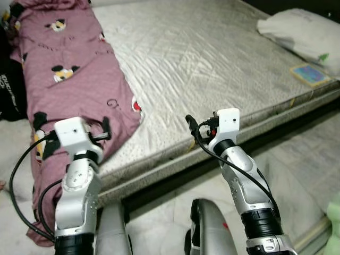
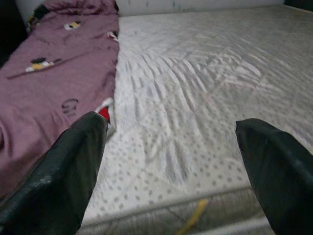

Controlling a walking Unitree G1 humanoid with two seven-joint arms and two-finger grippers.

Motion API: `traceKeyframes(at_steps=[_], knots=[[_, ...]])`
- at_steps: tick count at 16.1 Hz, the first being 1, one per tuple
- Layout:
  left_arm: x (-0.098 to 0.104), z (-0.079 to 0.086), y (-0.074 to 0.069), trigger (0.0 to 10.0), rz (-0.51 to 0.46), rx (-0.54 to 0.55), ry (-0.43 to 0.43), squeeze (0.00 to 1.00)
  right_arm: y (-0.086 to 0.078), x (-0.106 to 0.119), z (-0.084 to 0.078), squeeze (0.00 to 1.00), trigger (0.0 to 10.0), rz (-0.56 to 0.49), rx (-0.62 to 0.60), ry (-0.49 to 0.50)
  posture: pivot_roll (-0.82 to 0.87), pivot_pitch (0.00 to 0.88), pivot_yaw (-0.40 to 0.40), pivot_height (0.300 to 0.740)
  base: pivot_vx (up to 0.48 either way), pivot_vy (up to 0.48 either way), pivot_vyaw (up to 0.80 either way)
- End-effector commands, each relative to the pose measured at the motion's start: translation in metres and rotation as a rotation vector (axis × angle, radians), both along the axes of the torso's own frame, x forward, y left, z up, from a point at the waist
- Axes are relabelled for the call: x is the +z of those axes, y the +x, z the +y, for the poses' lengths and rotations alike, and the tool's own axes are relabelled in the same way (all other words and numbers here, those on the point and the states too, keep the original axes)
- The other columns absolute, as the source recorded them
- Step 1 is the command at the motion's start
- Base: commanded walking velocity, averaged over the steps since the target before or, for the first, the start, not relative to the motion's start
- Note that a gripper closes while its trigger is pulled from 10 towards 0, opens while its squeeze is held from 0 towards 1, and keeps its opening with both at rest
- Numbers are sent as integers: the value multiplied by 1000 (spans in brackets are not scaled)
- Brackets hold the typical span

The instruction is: Clean up the room

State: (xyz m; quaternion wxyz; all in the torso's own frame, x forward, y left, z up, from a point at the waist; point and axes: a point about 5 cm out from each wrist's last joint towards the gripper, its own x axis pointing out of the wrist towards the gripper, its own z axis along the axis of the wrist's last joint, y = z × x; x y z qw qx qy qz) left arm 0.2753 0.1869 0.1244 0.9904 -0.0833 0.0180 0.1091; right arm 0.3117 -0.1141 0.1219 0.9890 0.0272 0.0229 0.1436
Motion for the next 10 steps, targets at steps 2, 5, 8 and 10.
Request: traceKeyframes(at_steps=[2, 5, 8, 10], knots=[[-2, 10, 4, 10000, 12, 48, 11, 0, -2, 2, 0, 0, 10000, -28, 31, -35, -66, 100, -52, 548, 0, 0, 0], [2, 17, 10, 10000, 6, 99, 5, 0, -1, 2, -5, 0, 10000, -25, 31, -46, -70, 113, -53, 538, 0, 0, 0], [6, 29, 13, 10000, 0, 176, 9, 0, 0, 1, -14, 0, 10000, -19, 10, -75, -77, 115, -52, 538, 0, 0, 0], [10, 35, 16, 10000, -17, 203, -8, 0, -1, 0, -20, 0, 10000, -10, -2, -89, -80, 122, -53, 538, 0, 0, 0]])
